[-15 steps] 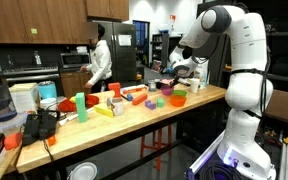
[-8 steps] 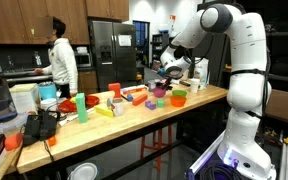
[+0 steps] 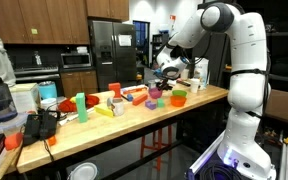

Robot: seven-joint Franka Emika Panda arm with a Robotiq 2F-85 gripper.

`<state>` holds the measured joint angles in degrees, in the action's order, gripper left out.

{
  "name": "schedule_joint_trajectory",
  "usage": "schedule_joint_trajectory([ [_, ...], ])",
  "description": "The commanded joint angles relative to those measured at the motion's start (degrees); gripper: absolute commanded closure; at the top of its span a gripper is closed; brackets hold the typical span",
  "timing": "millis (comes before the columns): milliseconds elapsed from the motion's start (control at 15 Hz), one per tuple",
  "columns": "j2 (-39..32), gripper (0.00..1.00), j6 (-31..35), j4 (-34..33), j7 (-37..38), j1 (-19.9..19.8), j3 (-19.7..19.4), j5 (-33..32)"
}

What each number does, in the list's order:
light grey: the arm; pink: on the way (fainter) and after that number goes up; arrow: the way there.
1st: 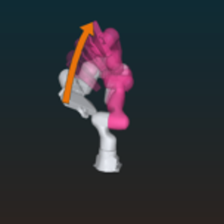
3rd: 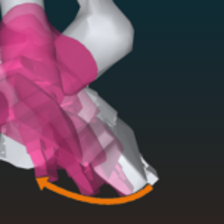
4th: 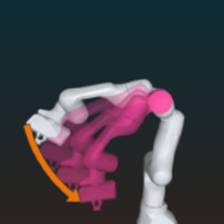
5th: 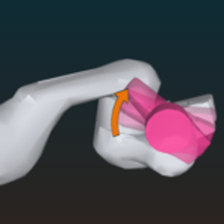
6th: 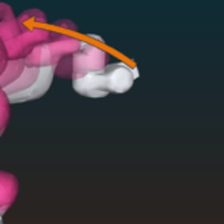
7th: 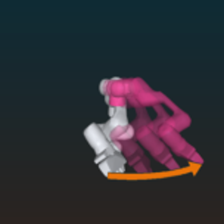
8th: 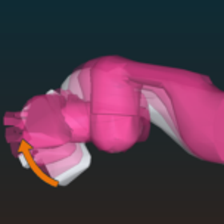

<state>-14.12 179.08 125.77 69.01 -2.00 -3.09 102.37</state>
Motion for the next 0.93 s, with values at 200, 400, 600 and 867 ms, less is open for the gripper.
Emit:
schedule_joint_trajectory([
  [200, 4.1, 0.99, 6.8, 5.2, 1.9, -0.3, 0.0, -1.9],
  [400, 4.3, 0.99, 7.9, 5.1, -0.4, -0.6, -0.5, 1.5],
  [600, 3.8, 0.99, 7.4, 4.1, -1.6, -1.6, -1.4, 1.1],
  [867, 2.5, 0.99, 6.1, 4.1, -9.0, -2.3, -5.5, 0.5],
])
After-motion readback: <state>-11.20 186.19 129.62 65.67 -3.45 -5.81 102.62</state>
